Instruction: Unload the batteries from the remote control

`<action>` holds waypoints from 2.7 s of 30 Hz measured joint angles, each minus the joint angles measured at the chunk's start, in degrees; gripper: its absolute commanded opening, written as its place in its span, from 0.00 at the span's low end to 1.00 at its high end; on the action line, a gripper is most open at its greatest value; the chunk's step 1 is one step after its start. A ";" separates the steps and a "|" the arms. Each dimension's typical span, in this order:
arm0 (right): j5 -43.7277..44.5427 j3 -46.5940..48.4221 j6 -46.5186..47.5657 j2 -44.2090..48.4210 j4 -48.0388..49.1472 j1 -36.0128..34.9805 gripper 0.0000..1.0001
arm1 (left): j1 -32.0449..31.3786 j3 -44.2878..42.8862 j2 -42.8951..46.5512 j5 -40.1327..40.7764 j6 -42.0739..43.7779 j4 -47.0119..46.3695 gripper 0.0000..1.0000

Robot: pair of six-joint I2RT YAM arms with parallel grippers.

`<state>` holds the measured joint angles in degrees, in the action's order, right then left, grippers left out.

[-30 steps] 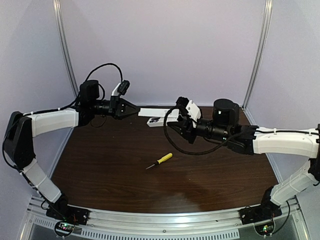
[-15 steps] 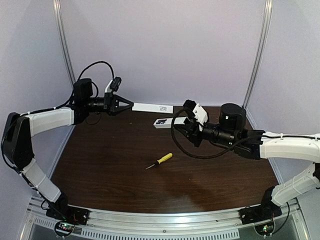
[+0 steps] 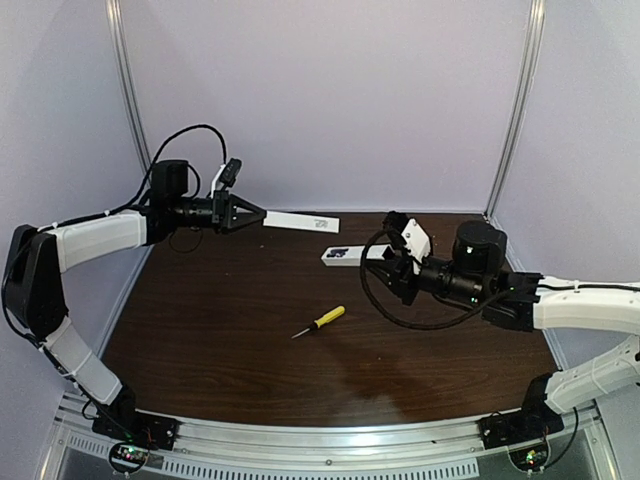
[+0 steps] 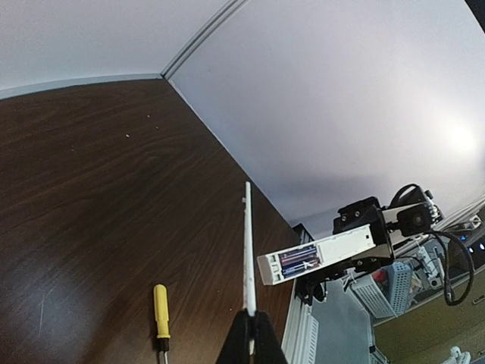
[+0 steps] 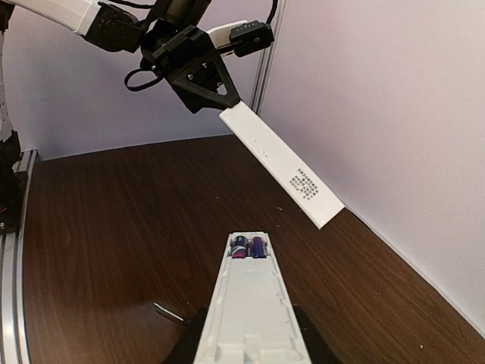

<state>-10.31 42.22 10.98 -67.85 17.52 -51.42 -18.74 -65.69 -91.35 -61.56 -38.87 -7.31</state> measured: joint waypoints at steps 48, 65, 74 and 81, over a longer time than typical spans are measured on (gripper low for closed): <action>-0.33 -7.52 -5.18 3.02 2.25 0.00 0.00 | 0.00 -7.50 -9.90 30.58 19.61 26.88 0.00; -1.49 -8.98 -6.73 4.07 3.37 0.00 0.00 | 0.00 -12.79 -17.14 31.45 19.69 32.44 0.08; -1.79 -8.98 -6.75 4.22 3.32 0.00 0.00 | 0.00 -13.57 -18.47 34.32 19.67 36.00 0.39; -2.75 -8.98 -6.91 4.20 3.34 0.00 0.00 | 0.00 -13.57 -18.12 36.79 20.13 36.89 0.75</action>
<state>-13.06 33.23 4.08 -63.66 20.86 -51.42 -18.74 -79.26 -109.47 -24.77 -18.74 29.58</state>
